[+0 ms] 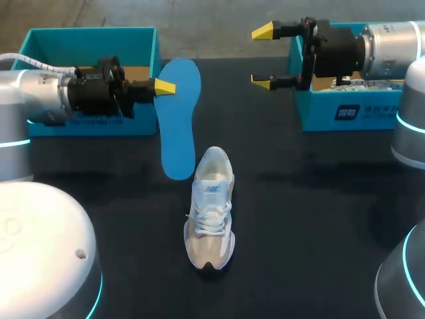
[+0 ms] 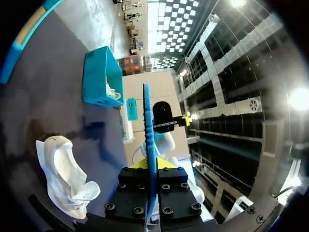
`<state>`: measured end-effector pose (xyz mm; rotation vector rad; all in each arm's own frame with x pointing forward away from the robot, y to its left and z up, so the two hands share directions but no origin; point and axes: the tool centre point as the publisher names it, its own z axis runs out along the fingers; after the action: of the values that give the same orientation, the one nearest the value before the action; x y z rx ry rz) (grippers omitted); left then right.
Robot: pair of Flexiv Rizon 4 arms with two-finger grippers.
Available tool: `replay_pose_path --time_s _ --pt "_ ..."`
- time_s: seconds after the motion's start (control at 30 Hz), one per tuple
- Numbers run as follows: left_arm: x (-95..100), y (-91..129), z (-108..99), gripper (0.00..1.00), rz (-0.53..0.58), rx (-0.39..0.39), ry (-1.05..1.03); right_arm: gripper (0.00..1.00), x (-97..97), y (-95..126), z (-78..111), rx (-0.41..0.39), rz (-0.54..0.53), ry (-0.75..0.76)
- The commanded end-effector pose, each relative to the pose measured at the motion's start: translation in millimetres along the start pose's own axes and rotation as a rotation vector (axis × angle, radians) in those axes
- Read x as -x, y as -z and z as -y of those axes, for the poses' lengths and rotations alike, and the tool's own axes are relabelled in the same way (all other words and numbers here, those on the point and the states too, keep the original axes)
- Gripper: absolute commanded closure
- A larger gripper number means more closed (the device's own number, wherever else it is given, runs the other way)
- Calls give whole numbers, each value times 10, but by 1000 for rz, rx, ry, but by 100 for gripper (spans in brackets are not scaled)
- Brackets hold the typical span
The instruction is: Take the shoe out of the shoebox, open the shoe tongue, remove and reinsert the insole, then place the shoe into the shoebox
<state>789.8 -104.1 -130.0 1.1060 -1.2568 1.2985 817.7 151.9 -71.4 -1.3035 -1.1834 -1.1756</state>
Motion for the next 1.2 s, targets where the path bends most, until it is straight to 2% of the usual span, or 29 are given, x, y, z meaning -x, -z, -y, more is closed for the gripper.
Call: replay_pose_path --time_s 0.03,0.2,0.4,0.83,1.2 --pt "41 -31 46 100 -2 8 27 0 -2 -7 6 2 2 -1" --pt "67 -58 78 100 6 7 79 0 -2 -7 6 2 2 -1" --pt "89 -92 103 100 39 16 65 0 -2 -7 6 2 2 -1" --pt "89 -92 103 100 39 16 65 0 -2 -7 6 2 2 -1" --pt "89 -92 103 100 39 16 65 0 -236 -121 -29 -89 300 45"
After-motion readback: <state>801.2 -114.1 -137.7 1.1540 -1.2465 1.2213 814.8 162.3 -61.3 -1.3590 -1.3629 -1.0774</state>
